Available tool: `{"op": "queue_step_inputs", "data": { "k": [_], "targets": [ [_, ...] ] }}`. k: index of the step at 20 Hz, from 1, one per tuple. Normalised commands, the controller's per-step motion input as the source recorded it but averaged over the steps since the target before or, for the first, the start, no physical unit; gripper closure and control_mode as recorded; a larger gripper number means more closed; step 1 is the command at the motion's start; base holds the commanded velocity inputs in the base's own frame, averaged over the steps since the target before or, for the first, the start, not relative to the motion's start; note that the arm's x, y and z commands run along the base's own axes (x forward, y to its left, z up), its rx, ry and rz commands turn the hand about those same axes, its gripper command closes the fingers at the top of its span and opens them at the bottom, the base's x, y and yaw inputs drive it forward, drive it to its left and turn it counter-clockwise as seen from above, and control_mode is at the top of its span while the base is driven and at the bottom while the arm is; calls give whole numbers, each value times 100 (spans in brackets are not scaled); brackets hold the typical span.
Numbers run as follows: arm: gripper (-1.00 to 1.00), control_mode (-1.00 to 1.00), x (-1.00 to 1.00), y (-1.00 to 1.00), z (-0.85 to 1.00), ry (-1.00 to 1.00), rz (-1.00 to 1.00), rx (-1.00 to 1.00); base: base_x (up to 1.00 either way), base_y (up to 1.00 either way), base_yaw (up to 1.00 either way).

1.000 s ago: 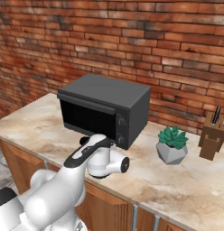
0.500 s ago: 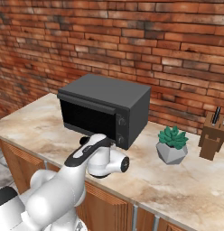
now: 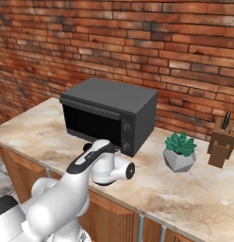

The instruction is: Move the drinks to the dining counter.

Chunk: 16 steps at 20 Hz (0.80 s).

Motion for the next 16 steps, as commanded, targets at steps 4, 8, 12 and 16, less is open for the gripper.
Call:
{"op": "queue_step_inputs", "data": {
  "k": [4, 8, 12, 16],
  "targets": [
    [-100, -100, 0, 0, 0, 4, -1, -3, 0, 0, 0],
    [-100, -100, 0, 0, 0, 4, -1, -3, 0, 0, 0],
    [-100, -100, 3, 0, 0, 2, 0, -2, 0, 0, 0],
    [-100, -100, 14, 8, 0, 0, 0, -2, 0, 0, 0]
  ]
}}
